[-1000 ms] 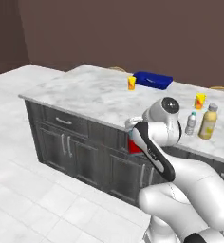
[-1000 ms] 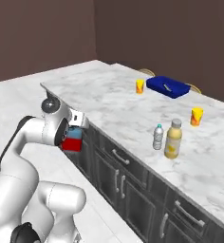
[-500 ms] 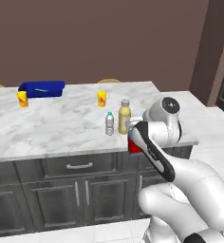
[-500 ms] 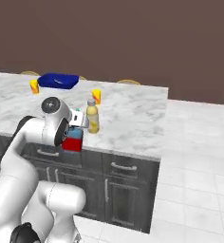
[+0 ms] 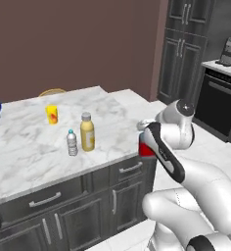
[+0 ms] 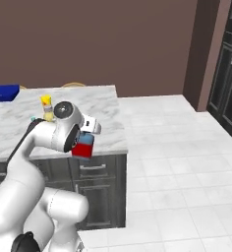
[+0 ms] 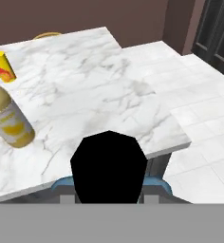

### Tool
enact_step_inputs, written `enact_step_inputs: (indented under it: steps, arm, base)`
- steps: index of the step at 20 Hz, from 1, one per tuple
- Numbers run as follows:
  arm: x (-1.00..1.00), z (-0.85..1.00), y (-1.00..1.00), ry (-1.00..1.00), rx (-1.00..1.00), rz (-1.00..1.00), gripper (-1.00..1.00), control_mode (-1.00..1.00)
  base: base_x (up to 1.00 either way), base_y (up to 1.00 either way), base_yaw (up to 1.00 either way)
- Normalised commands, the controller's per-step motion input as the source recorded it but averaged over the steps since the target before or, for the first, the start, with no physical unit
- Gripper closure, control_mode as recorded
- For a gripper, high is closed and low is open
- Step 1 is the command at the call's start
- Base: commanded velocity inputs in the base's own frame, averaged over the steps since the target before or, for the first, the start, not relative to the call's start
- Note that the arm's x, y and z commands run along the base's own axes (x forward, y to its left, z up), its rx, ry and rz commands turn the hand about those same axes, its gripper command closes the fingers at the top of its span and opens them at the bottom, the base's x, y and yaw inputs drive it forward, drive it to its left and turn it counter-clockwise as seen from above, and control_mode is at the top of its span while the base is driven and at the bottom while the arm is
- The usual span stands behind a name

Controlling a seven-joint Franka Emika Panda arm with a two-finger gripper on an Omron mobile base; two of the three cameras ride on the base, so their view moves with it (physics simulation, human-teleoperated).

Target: Place the drinks on the dining counter in a tight cluster.

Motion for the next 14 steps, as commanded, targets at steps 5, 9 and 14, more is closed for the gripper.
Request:
enact_step_inputs:
  steps: [5,9,14]
  arm:
    - [0.09,-0.01,0.09,0.00,-0.03,0.00,1.00,-1.00]
    - [0.45,-0.02,0.38,0.00,-0.12,0.00,1.00,-1.00]
    - [0.44,-0.03,0.26,0.00,-0.07,0.00,1.00,-1.00]
  base:
    - [0.32,0.38,-0.07]
    - [0.00,0.00,0.00]
    - [0.00,0.00,0.00]
